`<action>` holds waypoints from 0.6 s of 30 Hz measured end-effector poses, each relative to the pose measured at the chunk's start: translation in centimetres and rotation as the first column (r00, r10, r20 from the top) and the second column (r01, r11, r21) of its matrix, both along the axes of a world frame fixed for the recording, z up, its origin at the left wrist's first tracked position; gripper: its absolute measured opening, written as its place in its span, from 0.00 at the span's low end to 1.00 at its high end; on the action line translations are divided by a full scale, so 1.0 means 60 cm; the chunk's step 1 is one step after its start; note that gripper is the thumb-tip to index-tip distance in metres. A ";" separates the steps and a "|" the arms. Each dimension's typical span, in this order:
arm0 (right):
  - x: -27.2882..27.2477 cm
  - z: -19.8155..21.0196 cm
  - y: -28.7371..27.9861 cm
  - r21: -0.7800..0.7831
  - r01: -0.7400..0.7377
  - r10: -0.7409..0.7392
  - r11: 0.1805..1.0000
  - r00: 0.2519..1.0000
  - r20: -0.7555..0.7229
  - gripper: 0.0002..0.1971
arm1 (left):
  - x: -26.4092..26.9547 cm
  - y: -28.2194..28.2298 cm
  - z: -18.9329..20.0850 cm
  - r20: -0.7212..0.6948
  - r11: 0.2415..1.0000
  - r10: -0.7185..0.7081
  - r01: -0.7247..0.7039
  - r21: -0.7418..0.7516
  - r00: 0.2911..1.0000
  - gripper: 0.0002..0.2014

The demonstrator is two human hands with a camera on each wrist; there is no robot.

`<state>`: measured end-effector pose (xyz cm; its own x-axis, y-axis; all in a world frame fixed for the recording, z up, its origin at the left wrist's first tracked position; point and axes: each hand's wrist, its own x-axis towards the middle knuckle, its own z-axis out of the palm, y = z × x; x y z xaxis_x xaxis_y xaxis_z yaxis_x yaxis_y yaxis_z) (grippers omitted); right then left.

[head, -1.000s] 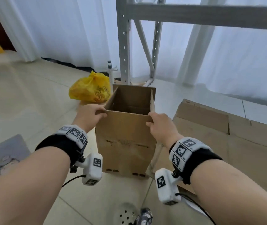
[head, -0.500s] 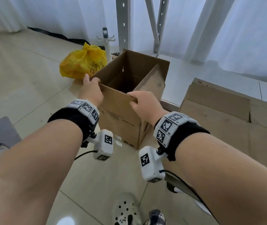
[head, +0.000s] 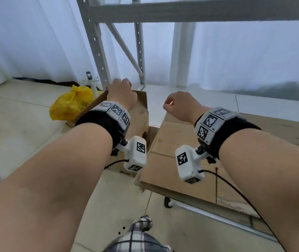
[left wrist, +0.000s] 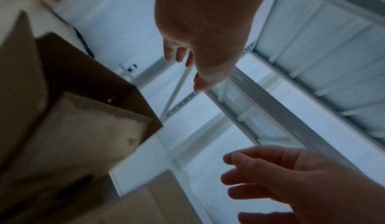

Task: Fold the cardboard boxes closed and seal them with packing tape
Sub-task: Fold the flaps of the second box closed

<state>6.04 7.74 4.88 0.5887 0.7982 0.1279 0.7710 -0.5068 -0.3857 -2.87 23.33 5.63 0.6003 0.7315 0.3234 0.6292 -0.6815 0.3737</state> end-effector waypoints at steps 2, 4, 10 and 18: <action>0.026 0.016 -0.071 0.003 0.064 -0.064 0.998 0.998 0.002 0.14 | 0.036 -0.074 0.015 0.041 0.999 -0.023 0.022 0.028 0.999 0.15; 0.050 0.021 -0.152 -0.006 0.135 -0.135 0.991 0.991 0.006 0.14 | 0.072 -0.143 0.015 0.020 0.990 -0.141 0.141 0.007 0.990 0.15; 0.081 -0.008 -0.402 -0.044 0.412 -0.414 0.910 0.909 -0.046 0.14 | 0.133 -0.327 -0.041 -0.102 0.889 -0.452 0.437 -0.139 0.886 0.16; 0.084 -0.089 -0.571 -0.304 0.580 -0.636 0.755 0.762 -0.126 0.18 | 0.157 -0.431 -0.126 -0.415 0.732 -0.673 0.631 -0.256 0.612 0.25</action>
<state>11.07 -26.50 -0.45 0.9484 0.2491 -0.1963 0.1818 -0.9342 -0.3069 6.56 -2.53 -1.92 0.9833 0.0976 -0.1538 0.1329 -0.9618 0.2392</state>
